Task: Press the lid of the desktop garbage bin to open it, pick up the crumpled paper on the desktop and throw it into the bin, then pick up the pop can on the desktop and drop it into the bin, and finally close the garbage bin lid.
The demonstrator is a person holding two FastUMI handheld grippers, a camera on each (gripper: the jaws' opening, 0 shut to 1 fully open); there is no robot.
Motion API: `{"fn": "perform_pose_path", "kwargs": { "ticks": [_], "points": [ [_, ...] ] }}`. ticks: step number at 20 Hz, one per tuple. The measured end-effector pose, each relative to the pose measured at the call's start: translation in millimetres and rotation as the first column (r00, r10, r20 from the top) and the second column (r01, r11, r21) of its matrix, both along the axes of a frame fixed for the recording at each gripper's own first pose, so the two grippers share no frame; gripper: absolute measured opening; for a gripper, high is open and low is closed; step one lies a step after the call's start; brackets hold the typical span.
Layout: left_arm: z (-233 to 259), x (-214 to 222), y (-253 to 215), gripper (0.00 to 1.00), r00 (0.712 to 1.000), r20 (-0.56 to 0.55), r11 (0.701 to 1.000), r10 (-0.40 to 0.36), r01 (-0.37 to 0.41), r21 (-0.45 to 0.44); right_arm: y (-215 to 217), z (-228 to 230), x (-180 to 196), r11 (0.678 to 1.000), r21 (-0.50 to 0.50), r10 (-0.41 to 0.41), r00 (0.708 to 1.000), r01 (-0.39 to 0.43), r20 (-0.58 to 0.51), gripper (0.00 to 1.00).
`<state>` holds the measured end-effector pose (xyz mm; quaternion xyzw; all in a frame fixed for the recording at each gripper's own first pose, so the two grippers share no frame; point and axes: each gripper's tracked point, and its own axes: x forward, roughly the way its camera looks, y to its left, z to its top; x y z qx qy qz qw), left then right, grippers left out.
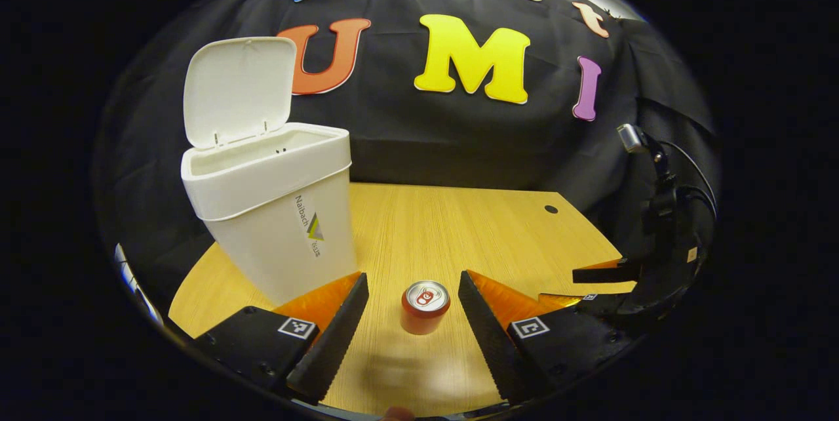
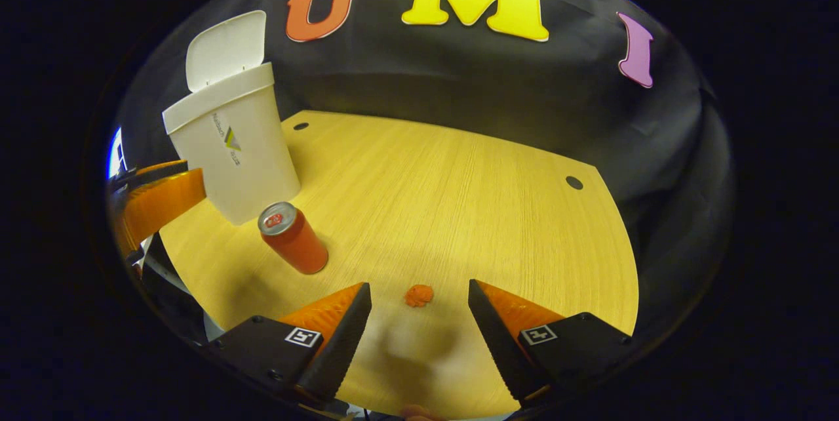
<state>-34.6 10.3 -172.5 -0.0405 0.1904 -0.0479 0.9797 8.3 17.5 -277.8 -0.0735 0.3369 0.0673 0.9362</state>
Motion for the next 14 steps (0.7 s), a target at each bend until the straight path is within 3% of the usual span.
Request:
{"fn": "perform_pose_path", "kwargs": {
  "ticks": [5,10,14],
  "points": [
    [-5.5,2.9,7.5,0.92,0.999,0.003,0.999,-0.038,0.037,0.039,5.4,-49.4,10.8,0.997,0.009,-0.078,0.983,0.081,-0.169,0.94],
    [-5.7,4.0,12.3,0.92,0.997,0.017,0.994,-0.069,0.068,0.080,3.7,-73.7,39.5,0.994,-0.037,-0.104,0.973,0.098,-0.206,0.91],
    [-5.1,1.1,17.5,0.92,0.997,0.022,0.994,-0.076,0.074,0.083,1.7,-92.0,40.0,0.990,-0.039,-0.139,0.951,0.134,-0.277,0.85]
  ]
}}
